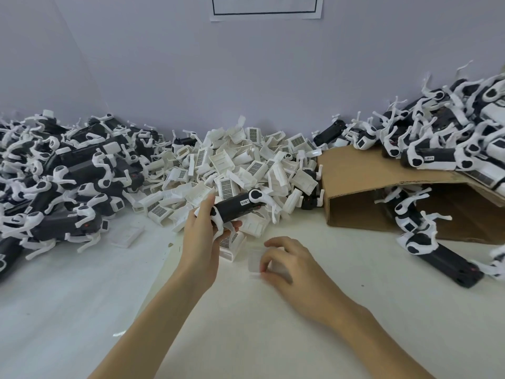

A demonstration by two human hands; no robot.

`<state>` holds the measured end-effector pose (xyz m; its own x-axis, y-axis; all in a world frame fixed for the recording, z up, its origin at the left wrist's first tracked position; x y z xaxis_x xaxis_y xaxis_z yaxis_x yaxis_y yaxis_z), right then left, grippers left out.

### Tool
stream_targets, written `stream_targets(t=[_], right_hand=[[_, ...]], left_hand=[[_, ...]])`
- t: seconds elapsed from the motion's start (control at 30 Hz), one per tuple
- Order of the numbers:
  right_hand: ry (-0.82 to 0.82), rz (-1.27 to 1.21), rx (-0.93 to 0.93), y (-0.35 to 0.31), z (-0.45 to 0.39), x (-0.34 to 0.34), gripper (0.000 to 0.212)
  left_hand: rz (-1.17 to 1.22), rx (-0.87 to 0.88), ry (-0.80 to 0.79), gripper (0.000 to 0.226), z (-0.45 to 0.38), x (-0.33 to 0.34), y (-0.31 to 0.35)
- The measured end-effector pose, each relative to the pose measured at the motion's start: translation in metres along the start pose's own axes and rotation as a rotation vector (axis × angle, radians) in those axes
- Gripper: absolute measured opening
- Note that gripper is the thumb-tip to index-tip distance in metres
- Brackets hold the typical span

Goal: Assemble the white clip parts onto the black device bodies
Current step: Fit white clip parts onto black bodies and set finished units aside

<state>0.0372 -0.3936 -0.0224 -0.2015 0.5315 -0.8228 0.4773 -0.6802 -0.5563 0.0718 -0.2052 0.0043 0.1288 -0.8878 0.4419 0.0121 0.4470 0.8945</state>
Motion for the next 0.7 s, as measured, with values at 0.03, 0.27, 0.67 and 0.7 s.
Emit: stream_targets(t=[0.03, 0.27, 0.67, 0.7], right_hand=[[0.012, -0.058, 0.032, 0.006, 0.002, -0.005, 0.003], [0.449, -1.323, 0.269, 0.04, 0.007, -0.039, 0.029], [0.399, -1.867, 0.421, 0.062, 0.013, -0.036, 0.027], [0.398, -1.843, 0.449, 0.064, 0.013, -0.036, 0.027]], left_hand=[[0.001, 0.006, -0.001, 0.05, 0.0, 0.0, 0.0], [-0.008, 0.015, -0.05, 0.045, 0.001, 0.004, -0.004], [-0.462, 0.147, -0.313, 0.045, 0.016, 0.027, -0.015], [-0.497, 0.157, -0.318, 0.041, 0.017, 0.029, -0.015]])
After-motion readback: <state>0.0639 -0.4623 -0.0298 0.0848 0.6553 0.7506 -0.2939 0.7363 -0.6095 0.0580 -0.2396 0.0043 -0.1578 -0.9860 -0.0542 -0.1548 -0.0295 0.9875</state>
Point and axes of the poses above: each hand's wrist, its own z-axis away from the middle knuckle, its own x-axis out of the palm, y = z × x, the point moved 5 cm from there along -z, towards the middle knuckle, and after that the axes turned 10 degrees about -y, right-handed, at the moved point
